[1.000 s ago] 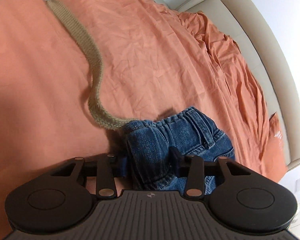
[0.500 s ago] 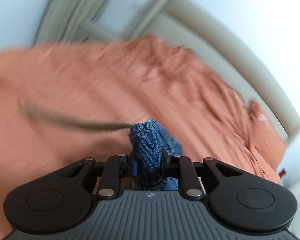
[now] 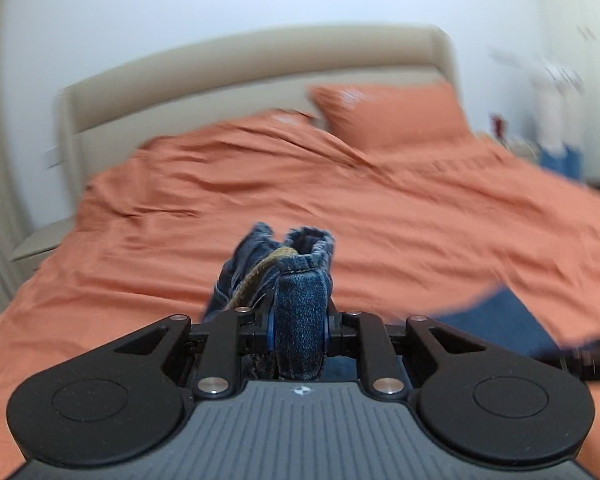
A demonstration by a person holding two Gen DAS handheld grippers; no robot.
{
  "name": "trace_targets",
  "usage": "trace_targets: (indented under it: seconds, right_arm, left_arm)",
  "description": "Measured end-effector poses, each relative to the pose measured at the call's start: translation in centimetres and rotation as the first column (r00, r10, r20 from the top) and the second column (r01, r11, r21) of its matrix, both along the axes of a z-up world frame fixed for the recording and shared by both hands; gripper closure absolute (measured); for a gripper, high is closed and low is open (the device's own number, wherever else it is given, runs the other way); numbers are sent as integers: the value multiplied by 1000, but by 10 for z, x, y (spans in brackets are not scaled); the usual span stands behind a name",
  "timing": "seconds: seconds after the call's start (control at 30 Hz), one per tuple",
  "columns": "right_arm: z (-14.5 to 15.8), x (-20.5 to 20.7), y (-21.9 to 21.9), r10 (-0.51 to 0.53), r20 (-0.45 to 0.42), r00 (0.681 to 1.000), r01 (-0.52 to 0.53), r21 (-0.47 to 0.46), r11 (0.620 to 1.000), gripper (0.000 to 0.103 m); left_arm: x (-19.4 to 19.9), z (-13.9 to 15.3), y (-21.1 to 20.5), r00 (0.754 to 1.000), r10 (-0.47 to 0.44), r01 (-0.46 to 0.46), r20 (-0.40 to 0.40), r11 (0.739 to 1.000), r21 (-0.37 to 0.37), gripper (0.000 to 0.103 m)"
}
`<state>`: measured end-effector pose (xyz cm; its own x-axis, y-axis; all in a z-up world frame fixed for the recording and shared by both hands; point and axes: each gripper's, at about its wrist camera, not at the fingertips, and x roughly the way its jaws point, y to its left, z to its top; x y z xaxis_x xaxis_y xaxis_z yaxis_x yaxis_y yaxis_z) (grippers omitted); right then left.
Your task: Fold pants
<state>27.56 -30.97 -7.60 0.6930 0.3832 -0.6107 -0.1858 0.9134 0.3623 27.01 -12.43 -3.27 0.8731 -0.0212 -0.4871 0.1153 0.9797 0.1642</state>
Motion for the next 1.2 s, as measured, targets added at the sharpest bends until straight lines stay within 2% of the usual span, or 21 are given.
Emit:
trace_targets:
  seconds: [0.1,0.2,0.27,0.33,0.37,0.43,0.5,0.57,0.6,0.7,0.8,0.97,1.13,1.17,1.2]
  right_arm:
    - [1,-3,-17,-30,-18,999,31,24,999,89]
    - [-2,-5,-34,-59,-48,997,61,52,997,89]
    - [-4,-5,-42,-71,-72,995,76,76,994,89]
    - [-7,-4,-47,-71,-87,994,79,102,992,89]
    - [-8,-3,-47,-68,-93,993,78,112,991,89]
    - [-9,-1,-46,-59,-104,993,72,133,988,88]
    - [-8,3,-41,-42,-106,993,60,168,984,87]
    - [-6,10,-33,-16,-92,996,36,216,976,79]
    - [-6,15,-28,-1,-87,996,22,235,972,77]
    - [-7,33,-11,36,-90,995,-10,265,964,75]
    - [-13,58,6,41,-109,993,-8,285,959,64]
    - [-33,95,22,19,-155,988,27,289,957,64]
    - [-58,125,33,11,-187,982,49,310,949,64]
    - [-63,129,36,16,-194,981,47,314,948,66]
    - [-67,131,38,21,-197,980,45,325,945,73]
  left_arm:
    - [-5,-38,-37,990,-75,76,-120,997,5,80]
    - [-12,-74,-56,954,-136,140,-268,990,-5,77]
    - [-16,-83,-57,935,-162,164,-316,986,-20,69]
    - [-15,-81,-48,909,-227,201,-350,973,-110,50]
    - [-14,-79,-44,894,-258,218,-365,965,-149,45]
    - [-8,-72,-35,869,-313,238,-385,944,-228,44]
    - [-4,-63,-19,860,-339,236,-381,927,-291,44]
    - [2,-51,-4,870,-347,234,-350,915,-328,43]
    - [6,-45,5,881,-333,223,-337,919,-325,42]
    - [21,-36,32,916,-261,182,-305,947,-264,42]
    - [36,-33,63,942,-185,123,-281,967,-223,42]
    - [54,-40,103,952,-131,55,-277,962,-266,42]
    - [58,-56,128,943,-123,27,-310,954,-297,42]
    - [57,-58,131,941,-123,22,-317,952,-304,42]
    - [57,-60,134,938,-124,18,-323,950,-313,42]
